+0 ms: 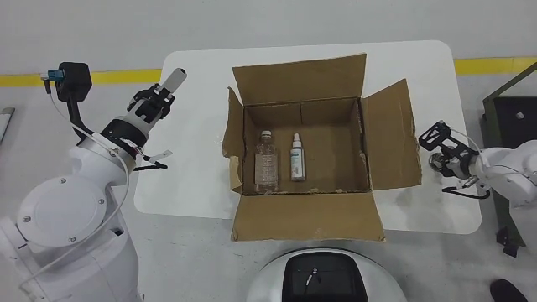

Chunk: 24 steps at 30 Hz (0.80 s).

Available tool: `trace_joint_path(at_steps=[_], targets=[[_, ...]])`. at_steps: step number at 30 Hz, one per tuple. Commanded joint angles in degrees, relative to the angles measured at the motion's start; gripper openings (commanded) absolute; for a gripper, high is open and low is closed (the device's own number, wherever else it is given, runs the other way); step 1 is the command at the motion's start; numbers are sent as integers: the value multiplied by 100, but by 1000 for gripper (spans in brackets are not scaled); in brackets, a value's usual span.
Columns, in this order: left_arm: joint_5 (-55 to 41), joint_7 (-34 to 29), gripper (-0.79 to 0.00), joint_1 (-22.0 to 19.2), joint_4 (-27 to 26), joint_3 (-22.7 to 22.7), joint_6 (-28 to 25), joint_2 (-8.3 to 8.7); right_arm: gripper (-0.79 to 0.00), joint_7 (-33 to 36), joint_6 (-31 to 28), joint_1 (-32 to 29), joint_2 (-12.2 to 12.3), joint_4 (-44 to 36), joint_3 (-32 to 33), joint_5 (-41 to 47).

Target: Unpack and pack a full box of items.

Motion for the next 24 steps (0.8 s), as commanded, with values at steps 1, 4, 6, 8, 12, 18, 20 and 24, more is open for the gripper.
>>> trace_joint_path(at_steps=[1,4,6,8,12,18,20,24], targets=[[0,0,0,0,0,0,0,0,-785,-6,6,15,8,-44,21,44],[0,0,0,0,0,0,0,0,-785,-16,3,1,23,-204,148,356],[0,0,0,0,0,0,0,0,-785,-37,7,7,41,-329,323,633],[0,0,0,0,0,0,0,0,-785,-50,0,26,65,-536,559,955],[0,0,0,0,0,0,0,0,-785,-188,-59,106,120,-1021,1130,1684],[0,0,0,0,0,0,0,0,-785,-306,-176,157,186,-1520,1650,2817],[0,0,0,0,0,0,0,0,-785,-308,-169,140,194,-1548,1686,2963],[0,0,0,0,0,0,0,0,-785,-308,-169,140,194,-1548,1686,2963]])
